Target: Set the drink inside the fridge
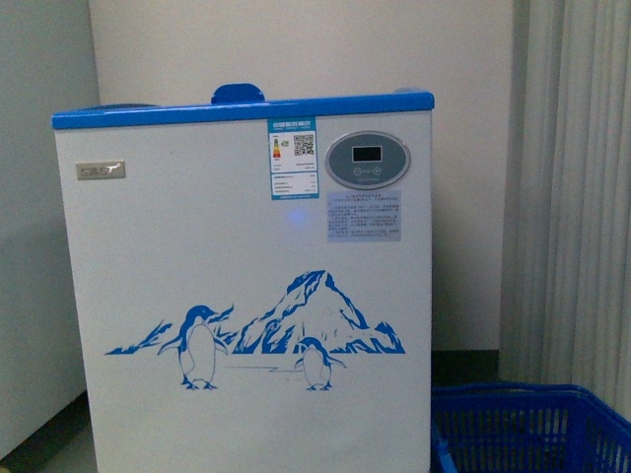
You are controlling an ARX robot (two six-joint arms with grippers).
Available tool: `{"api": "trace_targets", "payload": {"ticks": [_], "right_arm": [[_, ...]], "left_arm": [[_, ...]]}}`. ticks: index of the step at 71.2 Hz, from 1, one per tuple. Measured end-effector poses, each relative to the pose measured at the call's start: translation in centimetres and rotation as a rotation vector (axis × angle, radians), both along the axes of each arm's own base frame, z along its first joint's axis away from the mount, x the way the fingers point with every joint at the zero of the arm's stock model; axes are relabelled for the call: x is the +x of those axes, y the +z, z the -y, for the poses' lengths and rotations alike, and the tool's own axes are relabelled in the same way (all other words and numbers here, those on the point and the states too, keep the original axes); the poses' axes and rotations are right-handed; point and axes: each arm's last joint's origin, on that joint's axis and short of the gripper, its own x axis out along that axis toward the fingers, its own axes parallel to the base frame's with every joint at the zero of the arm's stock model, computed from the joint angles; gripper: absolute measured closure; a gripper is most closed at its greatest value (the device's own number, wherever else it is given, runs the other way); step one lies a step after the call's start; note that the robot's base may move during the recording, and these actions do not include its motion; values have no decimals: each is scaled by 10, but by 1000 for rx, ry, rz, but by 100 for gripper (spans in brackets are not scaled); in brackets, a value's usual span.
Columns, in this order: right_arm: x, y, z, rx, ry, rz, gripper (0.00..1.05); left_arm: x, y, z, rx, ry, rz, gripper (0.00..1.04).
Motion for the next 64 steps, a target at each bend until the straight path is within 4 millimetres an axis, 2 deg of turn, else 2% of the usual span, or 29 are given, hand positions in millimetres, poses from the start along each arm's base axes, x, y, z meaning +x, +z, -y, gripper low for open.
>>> {"api": "trace_targets", "payload": {"ticks": [56,64], "right_arm": [[0,0,0,0,-1,0,8],[9,-7,7,0,-255,-406,8]], "left_arm": [[0,0,0,0,0,1,8],[0,0,0,1,0,1,8]]}}
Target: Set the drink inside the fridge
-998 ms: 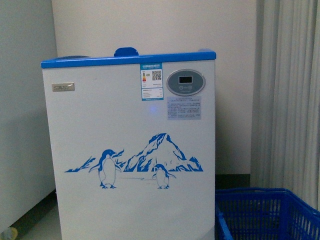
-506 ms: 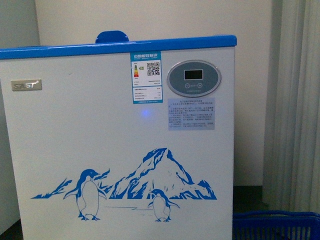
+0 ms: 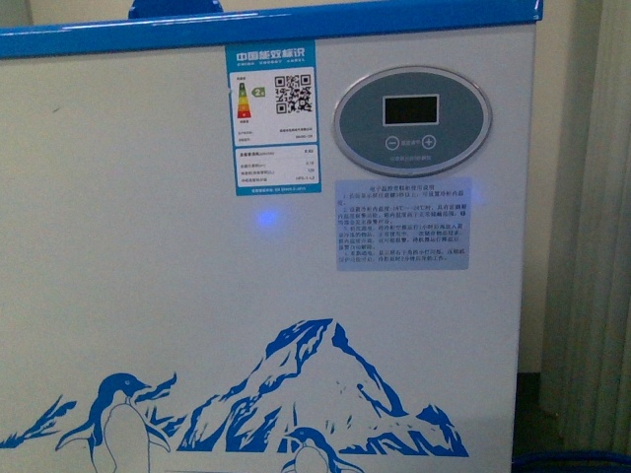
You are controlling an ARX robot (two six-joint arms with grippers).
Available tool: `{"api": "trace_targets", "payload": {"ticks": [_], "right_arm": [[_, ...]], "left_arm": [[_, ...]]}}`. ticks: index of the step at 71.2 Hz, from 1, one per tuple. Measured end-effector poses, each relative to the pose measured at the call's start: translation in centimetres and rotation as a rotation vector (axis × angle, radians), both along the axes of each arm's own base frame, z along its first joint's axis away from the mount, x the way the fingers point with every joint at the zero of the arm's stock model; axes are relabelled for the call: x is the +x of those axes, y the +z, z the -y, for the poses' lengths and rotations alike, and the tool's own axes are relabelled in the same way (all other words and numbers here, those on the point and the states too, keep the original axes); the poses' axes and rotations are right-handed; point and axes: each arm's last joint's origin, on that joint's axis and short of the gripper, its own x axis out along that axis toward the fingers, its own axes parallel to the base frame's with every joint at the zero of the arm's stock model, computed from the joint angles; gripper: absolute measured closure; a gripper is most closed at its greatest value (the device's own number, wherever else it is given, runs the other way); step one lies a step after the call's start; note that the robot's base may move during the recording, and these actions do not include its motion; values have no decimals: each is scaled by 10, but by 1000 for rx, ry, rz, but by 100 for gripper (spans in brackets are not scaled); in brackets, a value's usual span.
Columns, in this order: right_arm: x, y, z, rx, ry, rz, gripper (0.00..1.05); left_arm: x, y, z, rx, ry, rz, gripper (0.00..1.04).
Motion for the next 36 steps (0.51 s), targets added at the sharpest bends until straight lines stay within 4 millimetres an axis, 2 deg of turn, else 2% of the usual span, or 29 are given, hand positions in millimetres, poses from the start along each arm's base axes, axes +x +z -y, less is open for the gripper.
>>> {"api": "trace_targets", "payload": {"ticks": [9,20,25,26,36], "right_arm": [[28,-13,17,34,-56,-159,8],[84,-24,47,104,-97,-244,8],[110,-41,59,125,-117,-312,8],[118,-50,62,140,-118,-349,8],[159,-93,76,185,-144,-463,8]], "left_arm": [[0,0,0,0,0,0,8],[0,0,0,0,0,0,8],[0,0,0,0,0,0,8],[0,0,0,0,0,0,8],[0,0,0,0,0,0,8]]}}
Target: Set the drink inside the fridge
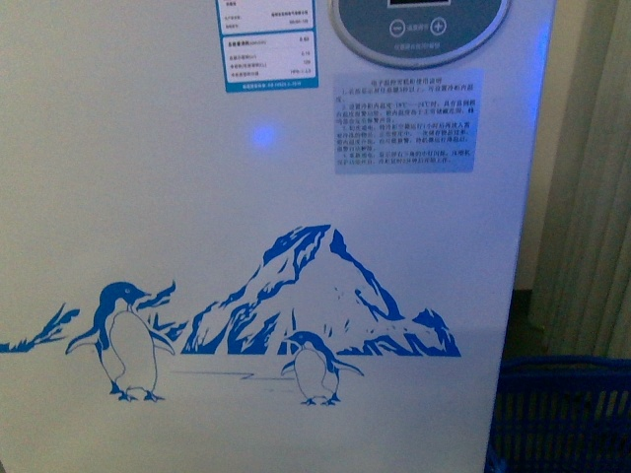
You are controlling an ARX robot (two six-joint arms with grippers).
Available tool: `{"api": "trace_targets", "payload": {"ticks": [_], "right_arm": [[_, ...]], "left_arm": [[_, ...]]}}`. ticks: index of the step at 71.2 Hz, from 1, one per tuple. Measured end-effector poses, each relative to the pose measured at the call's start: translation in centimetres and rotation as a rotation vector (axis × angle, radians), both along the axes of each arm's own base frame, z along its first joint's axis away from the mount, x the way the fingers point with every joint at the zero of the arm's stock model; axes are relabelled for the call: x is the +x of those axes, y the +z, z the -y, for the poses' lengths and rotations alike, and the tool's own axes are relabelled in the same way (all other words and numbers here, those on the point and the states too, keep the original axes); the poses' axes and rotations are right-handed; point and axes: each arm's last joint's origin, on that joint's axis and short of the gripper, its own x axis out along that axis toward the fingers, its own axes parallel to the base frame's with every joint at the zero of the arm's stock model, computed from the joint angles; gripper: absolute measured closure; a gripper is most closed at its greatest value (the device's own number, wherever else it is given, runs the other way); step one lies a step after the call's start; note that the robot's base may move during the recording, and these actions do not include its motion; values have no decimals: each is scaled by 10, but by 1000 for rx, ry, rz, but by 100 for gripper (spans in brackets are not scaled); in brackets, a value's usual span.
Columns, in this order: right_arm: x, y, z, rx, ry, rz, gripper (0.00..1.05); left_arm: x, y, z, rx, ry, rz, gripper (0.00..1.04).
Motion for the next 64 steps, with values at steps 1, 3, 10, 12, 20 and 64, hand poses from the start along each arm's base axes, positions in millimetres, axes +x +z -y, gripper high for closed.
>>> {"api": "trace_targets", "payload": {"ticks": [1,3,10,12,20,64], "right_arm": [[6,-5,2,-1,-8,-5,8],[14,-12,4,-2,-17,-7,8],[40,-38,8,16,-33,-20,8],[47,-47,7,28,-33,-24,8],[75,-83,-1,83,-25,-53,8],[151,-200,-18,199,-107,-164,8]], "left_arm": [[0,0,0,0,0,0,8],[0,0,0,0,0,0,8],[0,0,0,0,1,0,8],[0,0,0,0,0,0,8],[0,0,0,0,1,0,8],[0,0,0,0,1,0,8]]}}
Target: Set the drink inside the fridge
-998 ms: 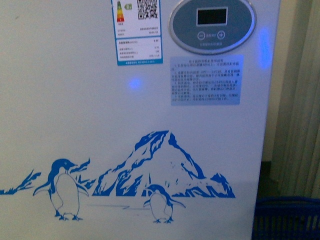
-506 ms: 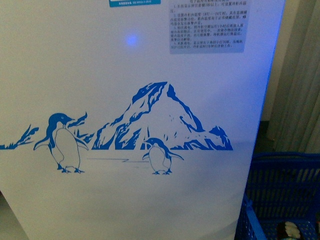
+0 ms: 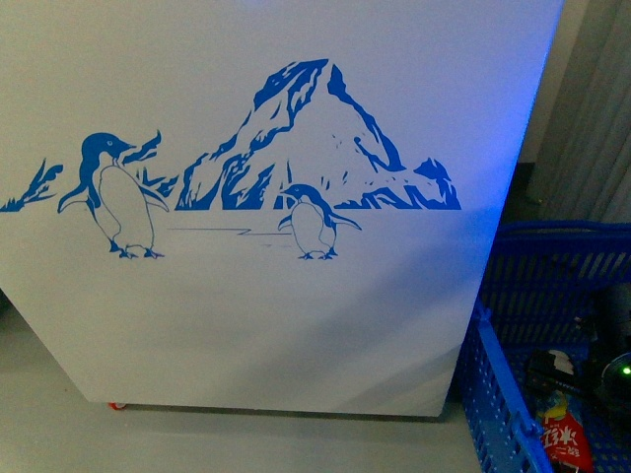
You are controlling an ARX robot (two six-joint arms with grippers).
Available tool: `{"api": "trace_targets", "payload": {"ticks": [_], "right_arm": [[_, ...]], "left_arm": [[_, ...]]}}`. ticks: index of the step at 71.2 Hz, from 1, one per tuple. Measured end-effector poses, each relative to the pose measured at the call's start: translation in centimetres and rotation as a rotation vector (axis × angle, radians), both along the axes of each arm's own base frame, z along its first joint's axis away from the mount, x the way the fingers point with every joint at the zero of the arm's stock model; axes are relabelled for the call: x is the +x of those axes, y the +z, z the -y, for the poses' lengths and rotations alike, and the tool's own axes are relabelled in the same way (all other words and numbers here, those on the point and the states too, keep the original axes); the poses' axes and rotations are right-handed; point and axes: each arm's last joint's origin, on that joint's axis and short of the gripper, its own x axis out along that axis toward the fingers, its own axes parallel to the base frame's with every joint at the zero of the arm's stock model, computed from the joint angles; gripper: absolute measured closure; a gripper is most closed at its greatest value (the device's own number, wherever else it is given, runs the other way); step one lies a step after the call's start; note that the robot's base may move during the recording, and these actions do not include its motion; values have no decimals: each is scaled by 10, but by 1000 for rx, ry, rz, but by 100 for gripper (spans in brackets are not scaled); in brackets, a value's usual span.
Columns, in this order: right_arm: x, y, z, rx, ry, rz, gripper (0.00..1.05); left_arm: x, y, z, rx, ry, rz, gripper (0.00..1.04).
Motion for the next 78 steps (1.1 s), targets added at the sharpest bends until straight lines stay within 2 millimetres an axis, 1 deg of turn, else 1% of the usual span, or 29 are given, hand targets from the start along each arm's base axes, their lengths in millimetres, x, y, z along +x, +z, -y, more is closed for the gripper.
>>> {"api": "trace_targets", "payload": {"ticks": [7,23,31,36,42,43,50,54,55,59,63,69,76,78], "right_arm": [[4,-13,-6,4,7,-19,8],[4,-36,-4,-8,-3,-51,8],[4,-44,-2,-3,-5,-64,8],[8,-44,-1,-3,-8,-62,8],[11,-43,0,4,-6,-58,17],[12,-42,1,10,-5,-58,21],[12,-42,1,18,-2,-58,32],[9,-43,2,18,-1,-68,44],[9,-43,2,18,-2,-68,45],[4,-37,4,32,-3,-76,57],[-2,-30,5,36,-6,-84,63],[-8,-22,6,31,-5,-86,65],[-13,-3,9,13,7,-68,65],[-14,8,10,5,15,-52,65]], "left_arm": [[0,0,0,0,0,0,8],[0,0,0,0,0,0,8],[0,0,0,0,0,0,8],[0,0,0,0,0,0,8],[0,0,0,0,0,0,8],[0,0,0,0,0,0,8],[0,0,0,0,0,0,8],[0,0,0,0,0,0,8],[0,0,0,0,0,0,8],[0,0,0,0,0,0,8],[0,0,0,0,0,0,8],[0,0,0,0,0,0,8],[0,0,0,0,0,0,8],[0,0,0,0,0,0,8]]}}
